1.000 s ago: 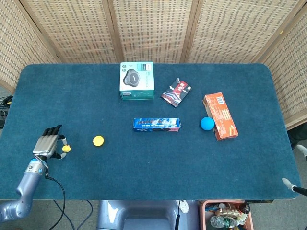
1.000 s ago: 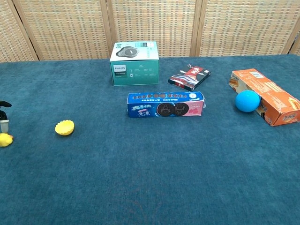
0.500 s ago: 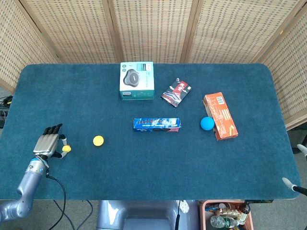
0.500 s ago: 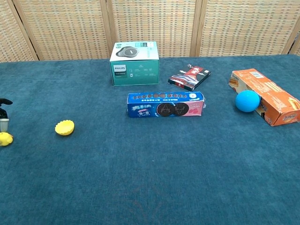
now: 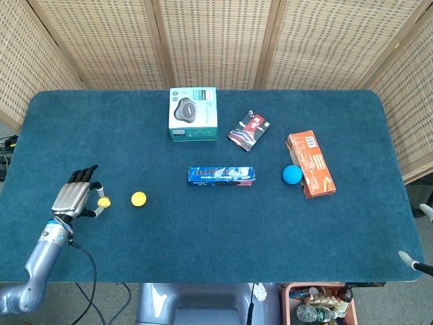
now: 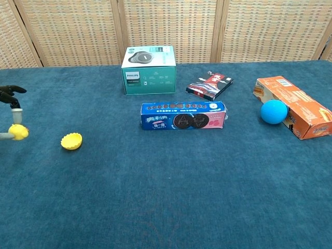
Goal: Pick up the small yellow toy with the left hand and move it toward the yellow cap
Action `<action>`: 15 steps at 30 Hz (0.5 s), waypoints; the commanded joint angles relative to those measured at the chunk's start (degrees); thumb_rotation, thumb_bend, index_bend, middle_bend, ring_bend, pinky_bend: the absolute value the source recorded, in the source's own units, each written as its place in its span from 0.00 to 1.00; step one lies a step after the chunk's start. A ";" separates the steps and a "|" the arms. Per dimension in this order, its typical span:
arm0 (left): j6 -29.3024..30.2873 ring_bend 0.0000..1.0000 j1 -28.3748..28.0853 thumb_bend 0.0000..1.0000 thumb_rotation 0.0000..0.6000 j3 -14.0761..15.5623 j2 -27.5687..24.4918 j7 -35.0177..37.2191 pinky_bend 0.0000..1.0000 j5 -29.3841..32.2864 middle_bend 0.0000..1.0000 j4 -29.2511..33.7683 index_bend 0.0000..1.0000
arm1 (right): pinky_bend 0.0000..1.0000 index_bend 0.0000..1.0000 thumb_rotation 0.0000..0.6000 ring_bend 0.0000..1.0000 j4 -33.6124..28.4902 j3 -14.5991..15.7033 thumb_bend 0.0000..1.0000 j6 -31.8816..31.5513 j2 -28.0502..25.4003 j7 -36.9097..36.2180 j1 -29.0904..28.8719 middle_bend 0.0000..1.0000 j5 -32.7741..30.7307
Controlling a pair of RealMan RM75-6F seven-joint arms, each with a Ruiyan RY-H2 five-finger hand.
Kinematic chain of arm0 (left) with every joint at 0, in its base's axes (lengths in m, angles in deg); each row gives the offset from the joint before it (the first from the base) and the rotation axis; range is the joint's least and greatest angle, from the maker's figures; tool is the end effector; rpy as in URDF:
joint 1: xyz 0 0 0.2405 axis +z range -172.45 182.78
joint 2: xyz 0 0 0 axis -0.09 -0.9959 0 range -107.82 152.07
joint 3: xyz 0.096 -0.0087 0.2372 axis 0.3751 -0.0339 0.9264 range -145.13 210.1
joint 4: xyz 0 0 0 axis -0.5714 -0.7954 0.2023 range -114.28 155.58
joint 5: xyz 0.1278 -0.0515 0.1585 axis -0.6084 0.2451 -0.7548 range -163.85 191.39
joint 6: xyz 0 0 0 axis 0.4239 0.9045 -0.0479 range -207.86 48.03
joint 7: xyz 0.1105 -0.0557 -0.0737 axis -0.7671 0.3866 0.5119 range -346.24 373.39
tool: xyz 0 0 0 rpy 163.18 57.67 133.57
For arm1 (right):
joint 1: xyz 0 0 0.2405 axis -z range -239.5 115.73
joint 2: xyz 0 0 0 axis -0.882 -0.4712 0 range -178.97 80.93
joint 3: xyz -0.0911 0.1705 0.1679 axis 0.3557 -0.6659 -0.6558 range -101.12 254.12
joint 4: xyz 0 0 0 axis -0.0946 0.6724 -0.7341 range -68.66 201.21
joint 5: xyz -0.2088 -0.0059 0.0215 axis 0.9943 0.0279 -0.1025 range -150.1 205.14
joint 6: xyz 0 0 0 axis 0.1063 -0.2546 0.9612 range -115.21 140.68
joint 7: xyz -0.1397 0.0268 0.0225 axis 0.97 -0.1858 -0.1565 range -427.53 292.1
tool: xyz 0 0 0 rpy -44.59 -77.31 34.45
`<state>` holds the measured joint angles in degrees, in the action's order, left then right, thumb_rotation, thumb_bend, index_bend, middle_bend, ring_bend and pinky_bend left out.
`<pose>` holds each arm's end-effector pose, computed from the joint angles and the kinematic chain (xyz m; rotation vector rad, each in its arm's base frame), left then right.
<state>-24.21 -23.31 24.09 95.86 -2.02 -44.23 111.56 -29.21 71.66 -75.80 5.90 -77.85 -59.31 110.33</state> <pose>-0.2650 0.3058 0.0652 -1.5905 -1.1482 -0.6892 -0.3302 -0.1457 0.2213 1.1887 -0.9621 0.9077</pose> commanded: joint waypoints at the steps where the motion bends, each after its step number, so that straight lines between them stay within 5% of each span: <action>1: -0.28 0.00 -1.69 0.29 1.00 -0.97 0.33 -1.66 0.00 1.34 0.00 1.57 0.52 | 0.00 0.00 1.00 0.00 0.03 0.02 0.00 0.12 0.04 0.13 -0.05 0.00 -0.03; 15: -3.21 0.00 -7.78 0.29 1.00 -1.61 8.56 -6.83 0.00 10.15 0.00 -3.51 0.52 | 0.00 0.00 1.00 0.00 0.63 -0.20 0.00 1.58 0.36 0.23 -0.63 0.00 -1.28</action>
<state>-27.26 -30.65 22.30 103.86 -8.41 -34.60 108.60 -28.65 71.50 -74.29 6.24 -77.55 -59.91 109.11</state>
